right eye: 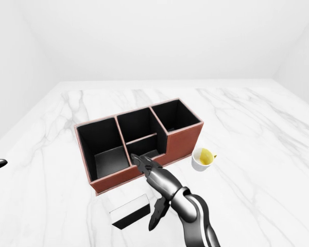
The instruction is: Pick up the book and place it in the front compartment of the caddy.
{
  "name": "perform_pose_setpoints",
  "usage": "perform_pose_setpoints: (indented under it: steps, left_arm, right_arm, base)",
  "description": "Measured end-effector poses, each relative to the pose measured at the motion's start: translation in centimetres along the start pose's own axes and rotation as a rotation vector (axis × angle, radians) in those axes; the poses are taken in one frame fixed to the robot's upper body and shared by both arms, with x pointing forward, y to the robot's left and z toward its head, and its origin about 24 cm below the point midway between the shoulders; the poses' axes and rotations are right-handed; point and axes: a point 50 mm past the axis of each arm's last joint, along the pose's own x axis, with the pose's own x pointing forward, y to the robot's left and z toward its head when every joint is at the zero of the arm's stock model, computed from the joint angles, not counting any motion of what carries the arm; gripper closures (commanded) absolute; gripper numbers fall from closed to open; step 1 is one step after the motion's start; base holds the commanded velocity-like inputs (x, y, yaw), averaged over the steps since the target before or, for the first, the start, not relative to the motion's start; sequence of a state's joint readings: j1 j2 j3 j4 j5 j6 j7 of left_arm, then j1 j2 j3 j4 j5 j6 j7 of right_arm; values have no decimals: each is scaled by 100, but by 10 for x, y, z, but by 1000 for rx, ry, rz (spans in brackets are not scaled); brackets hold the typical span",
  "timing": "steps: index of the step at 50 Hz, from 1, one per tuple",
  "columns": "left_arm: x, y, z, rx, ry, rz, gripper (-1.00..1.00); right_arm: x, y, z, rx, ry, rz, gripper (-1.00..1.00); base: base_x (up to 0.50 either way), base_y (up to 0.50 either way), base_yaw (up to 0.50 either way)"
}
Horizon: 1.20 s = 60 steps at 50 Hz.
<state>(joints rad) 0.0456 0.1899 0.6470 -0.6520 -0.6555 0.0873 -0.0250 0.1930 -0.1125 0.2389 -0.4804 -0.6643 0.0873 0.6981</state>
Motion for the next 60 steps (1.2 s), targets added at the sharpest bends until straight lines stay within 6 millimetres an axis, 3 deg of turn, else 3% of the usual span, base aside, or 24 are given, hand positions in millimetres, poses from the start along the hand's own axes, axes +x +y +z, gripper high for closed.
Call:
perform_pose_setpoints:
  steps: [20,60]
  left_arm:
    - [1,0,-1,2,2,3,-100]
    - [2,1,-1,2,3,6,-100]
  right_arm:
    - [11,3,-9,15,32,31,-100]
    - [28,18,-5,-36,44,106,-100]
  base:
    - [0,0,0]
    - [0,0,0]
